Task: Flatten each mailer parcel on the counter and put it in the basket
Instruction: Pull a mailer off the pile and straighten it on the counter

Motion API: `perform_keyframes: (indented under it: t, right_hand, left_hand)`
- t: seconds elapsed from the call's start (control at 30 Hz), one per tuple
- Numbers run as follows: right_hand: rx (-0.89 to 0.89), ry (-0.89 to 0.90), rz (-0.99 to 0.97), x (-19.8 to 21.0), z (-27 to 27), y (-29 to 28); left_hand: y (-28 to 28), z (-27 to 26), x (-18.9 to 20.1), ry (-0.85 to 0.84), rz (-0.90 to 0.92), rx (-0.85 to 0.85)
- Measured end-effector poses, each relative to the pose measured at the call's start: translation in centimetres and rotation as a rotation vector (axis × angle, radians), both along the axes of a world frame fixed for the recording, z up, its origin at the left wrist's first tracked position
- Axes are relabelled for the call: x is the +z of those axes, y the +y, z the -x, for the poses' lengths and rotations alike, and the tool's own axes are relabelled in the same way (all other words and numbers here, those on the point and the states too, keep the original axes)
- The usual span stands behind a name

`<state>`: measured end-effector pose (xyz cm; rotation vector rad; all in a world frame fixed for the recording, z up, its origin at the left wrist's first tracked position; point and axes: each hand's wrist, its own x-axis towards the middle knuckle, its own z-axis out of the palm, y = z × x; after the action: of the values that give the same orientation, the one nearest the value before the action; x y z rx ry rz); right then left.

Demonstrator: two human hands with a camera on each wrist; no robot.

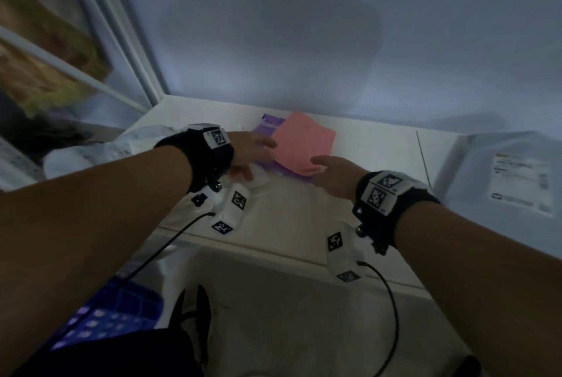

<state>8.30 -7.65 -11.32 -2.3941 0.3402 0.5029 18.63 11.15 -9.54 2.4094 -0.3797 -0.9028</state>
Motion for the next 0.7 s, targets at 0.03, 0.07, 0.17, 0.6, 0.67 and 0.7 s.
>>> perform_keyframes:
  t: [0.03, 0.07, 0.17, 0.6, 0.67, 0.7]
  right_hand:
    - [0.016, 0.003, 0.014, -0.2, -0.3, 0.1]
    - [0.018, -0.005, 0.028, -0.5, -0.5, 0.2]
    - [-0.002, -0.067, 0.026, -0.8, -0.8, 0.1]
    - [-0.305, -0.121, -0.262, 1.9, 1.4, -2.3]
    - [-0.433, -0.095, -0.399, 1.9, 0.9, -3.0]
    - [-0.477, -0.076, -0.465, 1.6, 0.6, -3.2]
  left_hand:
    - [-0.2, -0.2, -0.3, -0.008, 0.008, -0.008]
    - [-0.5, -0.4, -0.5, -0.016, 0.017, -0.019]
    - [-1.2, -0.4, -0.4, -0.053, -0.001, -0.055]
    - [-3.2, 2.1, 0.9, -0.134, -0.026, -0.018]
    - [-3.5, 1.6, 0.6, -0.128, -0.026, 0.006]
    - [-3.6, 1.3, 0.4, -0.122, -0.032, 0.010]
